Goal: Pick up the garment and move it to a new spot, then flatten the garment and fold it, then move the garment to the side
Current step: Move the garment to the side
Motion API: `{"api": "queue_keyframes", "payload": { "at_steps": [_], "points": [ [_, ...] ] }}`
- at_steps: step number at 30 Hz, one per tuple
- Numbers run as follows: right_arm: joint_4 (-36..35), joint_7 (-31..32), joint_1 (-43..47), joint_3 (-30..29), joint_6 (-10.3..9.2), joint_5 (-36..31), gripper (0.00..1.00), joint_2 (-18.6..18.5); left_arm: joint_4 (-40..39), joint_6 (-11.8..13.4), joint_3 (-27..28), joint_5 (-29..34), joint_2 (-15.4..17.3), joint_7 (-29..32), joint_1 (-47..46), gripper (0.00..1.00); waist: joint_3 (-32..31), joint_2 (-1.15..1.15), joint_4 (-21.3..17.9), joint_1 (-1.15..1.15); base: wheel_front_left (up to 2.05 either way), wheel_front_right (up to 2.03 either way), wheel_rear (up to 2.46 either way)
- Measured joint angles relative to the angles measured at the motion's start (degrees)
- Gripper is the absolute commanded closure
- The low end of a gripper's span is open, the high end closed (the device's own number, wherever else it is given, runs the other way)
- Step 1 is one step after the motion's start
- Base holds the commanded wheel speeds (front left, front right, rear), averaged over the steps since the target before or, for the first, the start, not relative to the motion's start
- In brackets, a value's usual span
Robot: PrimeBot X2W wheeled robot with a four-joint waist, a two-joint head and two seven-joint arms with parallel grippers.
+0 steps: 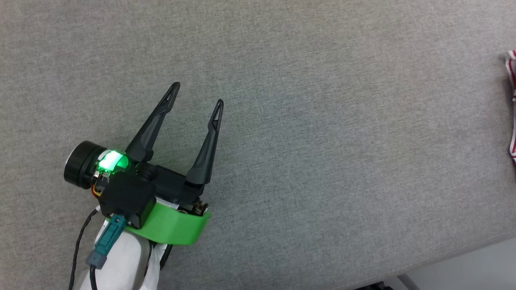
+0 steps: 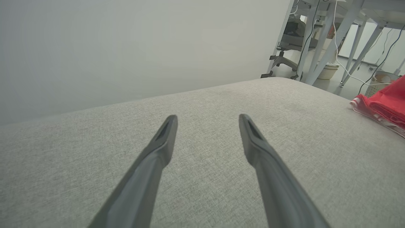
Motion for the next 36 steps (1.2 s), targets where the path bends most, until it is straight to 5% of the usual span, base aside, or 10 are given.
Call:
{"api": "queue_keyframes", "payload": {
  "at_steps": [5, 7, 8, 22, 30, 36],
  "points": [
    [5.12, -2.80, -1.93, -1.38, 0.00, -2.19, 1.00, 0.81, 0.02, 0.19, -0.11, -0.32, 0.03, -0.09, -0.01, 0.00, 1.22, 0.00, 1.68, 0.00, 0.00, 0.00, 0.00],
    [6.55, -3.47, -2.63, -1.68, 0.00, -3.04, 0.42, 0.84, 0.27, 0.22, -0.29, -0.31, 0.03, -0.35, -0.01, 0.00, 1.15, 0.00, 2.16, 0.00, 0.00, 0.00, 0.00],
    [7.26, -4.09, -3.15, -2.02, 0.00, -3.49, 0.00, 0.93, 0.57, 0.40, -0.35, -0.32, 0.02, -0.59, -0.01, 0.00, 0.97, 0.00, 2.30, 0.00, 0.00, 0.00, 0.00],
    [6.73, -14.12, -6.73, -2.27, 0.00, -4.79, 0.00, 2.72, 8.47, 1.45, -0.46, -2.82, -2.79, -3.54, 0.22, 0.00, -6.86, 0.00, 3.54, -0.01, 0.00, 0.00, 0.00],
    [-4.57, -16.03, -4.37, 3.26, 0.00, 4.72, 0.00, 8.14, 11.87, 3.39, 3.41, -3.46, -4.48, -3.60, 4.57, 0.00, -15.31, 0.00, 4.77, -0.02, 0.00, 0.00, 0.00],
    [-19.57, -15.06, 5.04, 4.10, -0.03, 12.80, 0.00, 12.54, 13.55, 3.98, 5.94, -3.52, -6.30, -3.61, 8.95, 0.00, -21.98, 0.00, 6.35, -0.02, 0.00, 0.00, 0.00]
  ]
}}
